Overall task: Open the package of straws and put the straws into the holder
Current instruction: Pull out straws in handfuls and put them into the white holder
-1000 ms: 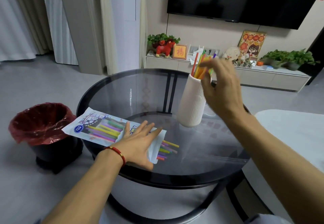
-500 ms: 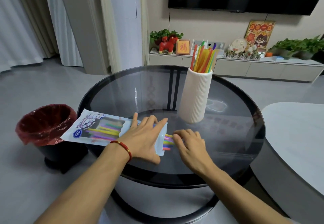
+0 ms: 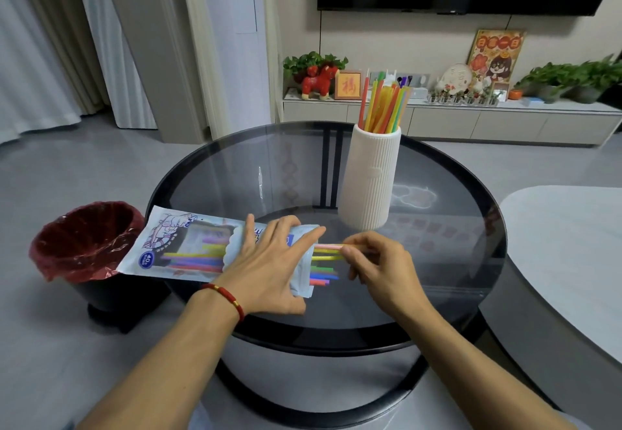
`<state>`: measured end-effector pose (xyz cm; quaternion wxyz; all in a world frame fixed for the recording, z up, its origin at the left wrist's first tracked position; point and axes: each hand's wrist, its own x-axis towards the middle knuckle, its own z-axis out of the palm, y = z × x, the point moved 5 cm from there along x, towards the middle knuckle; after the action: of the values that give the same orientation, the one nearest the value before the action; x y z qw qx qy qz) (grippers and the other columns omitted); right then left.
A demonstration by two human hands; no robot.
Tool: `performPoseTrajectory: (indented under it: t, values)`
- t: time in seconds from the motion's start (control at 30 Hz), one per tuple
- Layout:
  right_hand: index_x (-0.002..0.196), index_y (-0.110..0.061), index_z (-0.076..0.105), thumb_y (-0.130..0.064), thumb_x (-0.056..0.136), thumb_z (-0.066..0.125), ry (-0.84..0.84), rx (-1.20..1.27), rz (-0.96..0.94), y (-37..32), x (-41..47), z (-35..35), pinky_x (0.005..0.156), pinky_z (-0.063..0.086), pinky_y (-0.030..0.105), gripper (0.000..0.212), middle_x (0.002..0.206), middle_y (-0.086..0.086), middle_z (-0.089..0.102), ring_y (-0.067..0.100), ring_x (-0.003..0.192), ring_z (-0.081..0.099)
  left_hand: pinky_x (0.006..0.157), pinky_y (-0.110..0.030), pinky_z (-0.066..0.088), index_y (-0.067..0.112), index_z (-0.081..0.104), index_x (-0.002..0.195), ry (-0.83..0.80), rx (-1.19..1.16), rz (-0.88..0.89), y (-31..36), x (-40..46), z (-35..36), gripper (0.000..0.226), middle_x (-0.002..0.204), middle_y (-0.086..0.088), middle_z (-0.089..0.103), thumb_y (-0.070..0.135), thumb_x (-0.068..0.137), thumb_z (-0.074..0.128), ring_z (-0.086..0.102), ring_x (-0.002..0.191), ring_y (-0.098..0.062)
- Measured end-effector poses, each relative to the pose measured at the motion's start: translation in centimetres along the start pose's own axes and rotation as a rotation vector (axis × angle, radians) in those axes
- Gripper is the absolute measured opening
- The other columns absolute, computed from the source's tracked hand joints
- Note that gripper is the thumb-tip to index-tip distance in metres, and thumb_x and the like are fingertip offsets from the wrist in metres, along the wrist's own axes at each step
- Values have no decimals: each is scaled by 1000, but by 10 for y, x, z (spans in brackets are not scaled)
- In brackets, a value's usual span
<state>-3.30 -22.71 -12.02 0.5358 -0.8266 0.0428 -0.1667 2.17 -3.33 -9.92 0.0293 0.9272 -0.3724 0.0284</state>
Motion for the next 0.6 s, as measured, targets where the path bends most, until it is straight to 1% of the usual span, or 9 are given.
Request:
performPoseTrajectory:
  t: [0.03,0.1,0.17,0.23,0.3,0.37,0.43,0.53,0.6]
  values:
    - [97,-13,77,-15,98,73,4,42,22,1,1,-6,56,52,16,4,63,-5,75,4,53,66,115,-71,-3,43,3,152,-2,-6,-3,0,0,0,109,153,0,11,58,64,65,17,146,-25]
    - [99,-12,79,-10,96,75,12,156,70,4,4,-19,62,58,23,5,72,6,79,15,62,74,114,-72,-5,45,6,152,-8,-25,-2,-2,-1,2,107,157,1,3,58,65,67,13,148,-26]
    - [100,-10,80,-7,93,76,21,253,108,7,6,-34,67,63,27,8,80,12,81,25,69,78,114,-72,-7,47,7,152,-31,-62,-4,-3,-2,3,108,160,3,-2,68,64,67,9,150,-25]
    - [98,-6,82,-9,89,81,39,347,136,8,5,-50,69,64,26,10,83,16,82,31,71,80,115,-71,-8,49,10,151,-50,-124,-37,-4,0,4,105,161,7,-1,84,64,57,8,151,-23]
    - [93,-6,84,-22,79,88,50,464,149,5,4,-65,71,65,26,21,84,17,82,32,72,81,116,-70,-6,49,18,150,-34,-172,-80,-3,3,2,91,161,7,6,90,72,41,11,150,-21]
    - [90,-6,85,-31,70,91,52,559,142,2,4,-77,72,64,24,32,84,16,81,29,72,81,117,-69,-2,49,26,147,34,-202,-88,-1,7,-1,72,159,5,16,82,84,33,19,148,-21]
    - [86,-6,85,-33,68,92,68,638,124,0,4,-85,70,63,22,33,82,12,81,22,70,79,117,-69,3,50,32,143,98,-212,-74,4,10,-3,56,155,4,24,70,91,37,25,144,-21]
    - [87,-9,86,-43,63,97,111,657,87,-4,3,-96,68,61,18,43,84,5,81,15,67,76,117,-69,4,43,51,123,136,-231,-74,9,13,-3,34,150,4,31,59,96,39,28,141,-20]
    - [87,-10,86,-51,57,99,129,652,78,-6,1,-101,68,61,17,52,86,3,81,14,66,76,117,-69,3,38,55,111,118,-221,-63,12,15,0,26,149,4,32,53,99,37,27,141,-18]
